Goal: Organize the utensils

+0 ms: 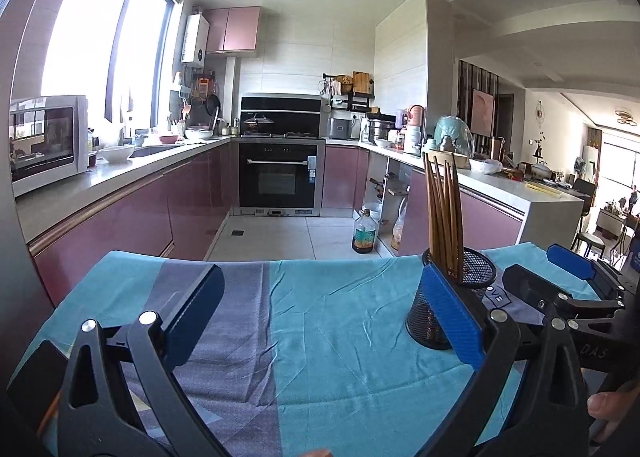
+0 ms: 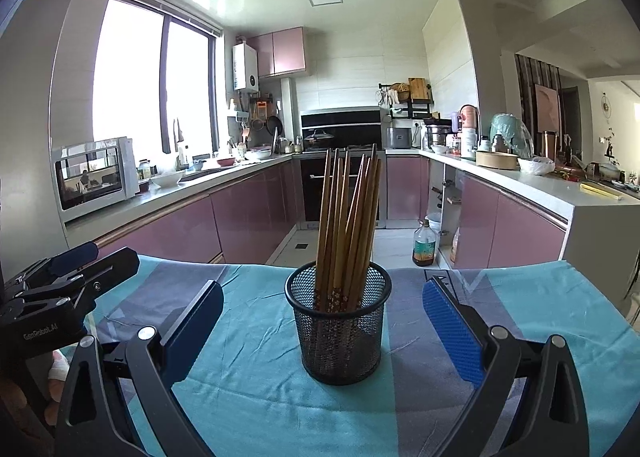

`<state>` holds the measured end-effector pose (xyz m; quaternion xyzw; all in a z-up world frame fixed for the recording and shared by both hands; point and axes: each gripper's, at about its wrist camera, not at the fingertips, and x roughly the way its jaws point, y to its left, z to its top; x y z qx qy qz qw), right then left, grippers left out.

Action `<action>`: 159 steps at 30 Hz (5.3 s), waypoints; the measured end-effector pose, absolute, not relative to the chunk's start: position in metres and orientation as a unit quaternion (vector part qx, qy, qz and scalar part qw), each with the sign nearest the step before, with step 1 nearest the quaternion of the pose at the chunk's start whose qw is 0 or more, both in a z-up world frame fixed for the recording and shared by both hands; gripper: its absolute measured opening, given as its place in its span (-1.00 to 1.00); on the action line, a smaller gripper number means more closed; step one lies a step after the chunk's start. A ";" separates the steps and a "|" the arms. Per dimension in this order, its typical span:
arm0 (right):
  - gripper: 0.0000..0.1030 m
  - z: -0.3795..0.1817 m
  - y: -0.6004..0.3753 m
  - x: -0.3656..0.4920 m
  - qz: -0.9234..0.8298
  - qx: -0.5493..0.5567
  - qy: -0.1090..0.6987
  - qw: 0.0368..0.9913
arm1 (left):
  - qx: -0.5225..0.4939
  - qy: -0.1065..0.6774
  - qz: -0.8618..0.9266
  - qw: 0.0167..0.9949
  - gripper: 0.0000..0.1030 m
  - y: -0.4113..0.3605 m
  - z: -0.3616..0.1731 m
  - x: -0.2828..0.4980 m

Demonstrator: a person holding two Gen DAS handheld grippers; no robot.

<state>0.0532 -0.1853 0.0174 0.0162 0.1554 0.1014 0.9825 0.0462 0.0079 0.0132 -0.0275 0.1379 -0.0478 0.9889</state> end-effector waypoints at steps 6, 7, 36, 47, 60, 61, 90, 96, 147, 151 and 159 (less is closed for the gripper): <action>0.88 0.016 -0.187 0.043 0.083 0.010 0.141 0.987 | -0.029 0.136 -0.039 0.989 0.89 0.003 0.006 0.039; 0.88 0.016 -0.187 0.040 0.081 0.010 0.138 0.987 | -0.030 0.136 -0.037 0.990 0.89 0.004 0.006 0.038; 0.87 0.021 -0.180 0.025 0.068 0.007 0.110 0.992 | -0.031 0.122 -0.029 0.992 0.89 0.003 0.008 0.022; 0.88 0.022 -0.182 0.023 0.066 0.008 0.108 0.992 | -0.030 0.122 -0.028 0.992 0.89 0.002 0.007 0.021; 0.87 0.022 -0.182 0.023 0.066 0.003 0.109 0.992 | -0.030 0.121 -0.028 0.992 0.89 0.003 0.007 0.020; 0.87 0.022 -0.181 0.023 0.066 0.003 0.109 0.992 | -0.030 0.122 -0.027 0.992 0.89 0.003 0.007 0.020; 0.87 0.023 -0.181 0.023 0.063 0.002 0.109 0.992 | -0.032 0.122 -0.029 0.992 0.89 0.003 0.006 0.020; 0.88 0.023 -0.181 0.023 0.063 0.002 0.110 0.992 | -0.032 0.123 -0.028 0.992 0.89 0.003 0.006 0.020; 0.87 0.024 -0.181 0.022 0.058 0.005 0.109 0.992 | -0.033 0.127 -0.029 0.991 0.89 0.004 0.005 0.018; 0.87 0.024 -0.181 0.021 0.058 0.005 0.109 0.992 | -0.034 0.127 -0.030 0.991 0.89 0.004 0.005 0.019; 0.87 0.024 -0.181 0.021 0.057 0.005 0.108 0.992 | -0.033 0.127 -0.030 0.991 0.89 0.004 0.006 0.019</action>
